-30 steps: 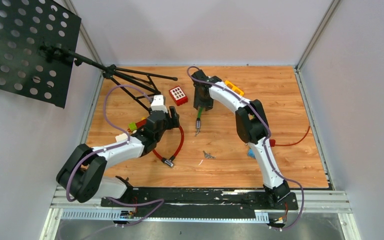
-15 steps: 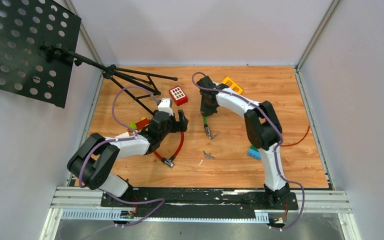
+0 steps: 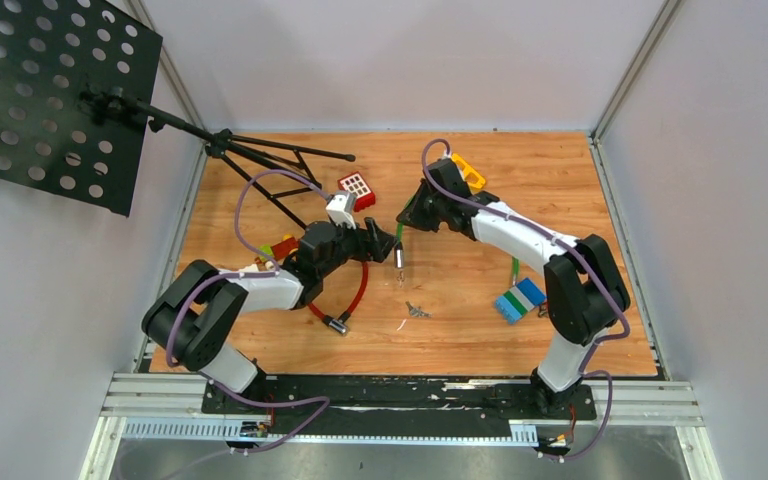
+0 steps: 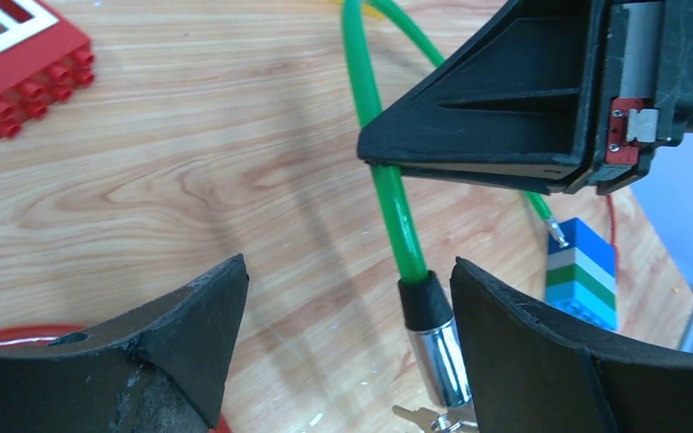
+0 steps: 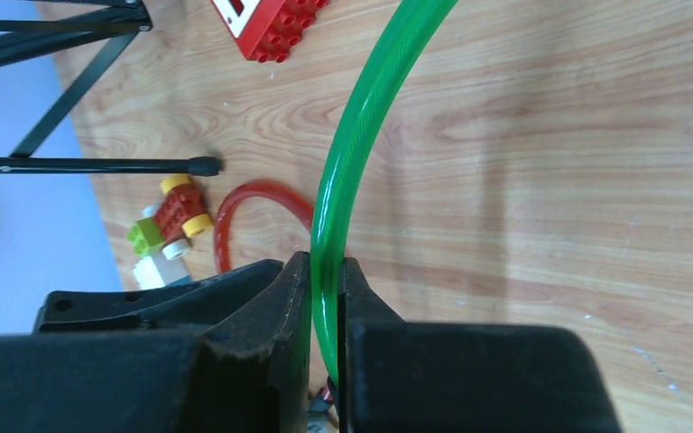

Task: Lock with the key
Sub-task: Pick up the lock from the center of the board.

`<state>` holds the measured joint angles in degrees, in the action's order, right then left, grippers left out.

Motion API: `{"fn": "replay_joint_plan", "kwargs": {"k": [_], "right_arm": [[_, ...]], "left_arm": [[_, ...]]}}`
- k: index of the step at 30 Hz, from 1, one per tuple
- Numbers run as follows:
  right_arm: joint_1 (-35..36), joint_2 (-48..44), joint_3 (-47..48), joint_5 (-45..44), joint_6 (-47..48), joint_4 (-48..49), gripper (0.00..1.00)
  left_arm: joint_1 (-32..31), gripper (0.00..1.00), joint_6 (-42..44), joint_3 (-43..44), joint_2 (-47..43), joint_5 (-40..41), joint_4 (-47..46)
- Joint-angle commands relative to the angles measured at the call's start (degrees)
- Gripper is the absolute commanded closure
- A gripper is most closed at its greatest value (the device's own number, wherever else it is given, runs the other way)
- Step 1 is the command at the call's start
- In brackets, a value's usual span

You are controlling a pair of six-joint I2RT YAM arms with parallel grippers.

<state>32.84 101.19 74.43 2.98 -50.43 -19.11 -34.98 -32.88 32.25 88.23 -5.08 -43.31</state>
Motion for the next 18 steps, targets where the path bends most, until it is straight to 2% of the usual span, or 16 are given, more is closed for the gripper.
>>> {"fn": "replay_joint_plan", "kwargs": {"k": [1, 6, 13, 18], "right_arm": [[0.0, -4.0, -2.3, 3.4, -7.2, 8.6, 1.00], [0.0, -4.7, -3.3, 6.4, -8.8, 11.1, 1.00], [0.6, -8.5, -5.6, 6.8, -7.8, 12.4, 1.00], [2.3, -9.5, -6.6, 7.3, -4.4, 13.4, 1.00]], "left_arm": [[0.2, 0.13, -2.3, -0.8, 1.4, -6.2, -7.7], [0.2, 0.26, -4.1, -0.1, 4.0, -10.2, -11.0], [0.1, 0.45, -4.4, 0.1, 4.7, -10.9, -11.5], [0.2, 0.51, -4.5, 0.6, 5.3, -12.1, -11.7]]}}
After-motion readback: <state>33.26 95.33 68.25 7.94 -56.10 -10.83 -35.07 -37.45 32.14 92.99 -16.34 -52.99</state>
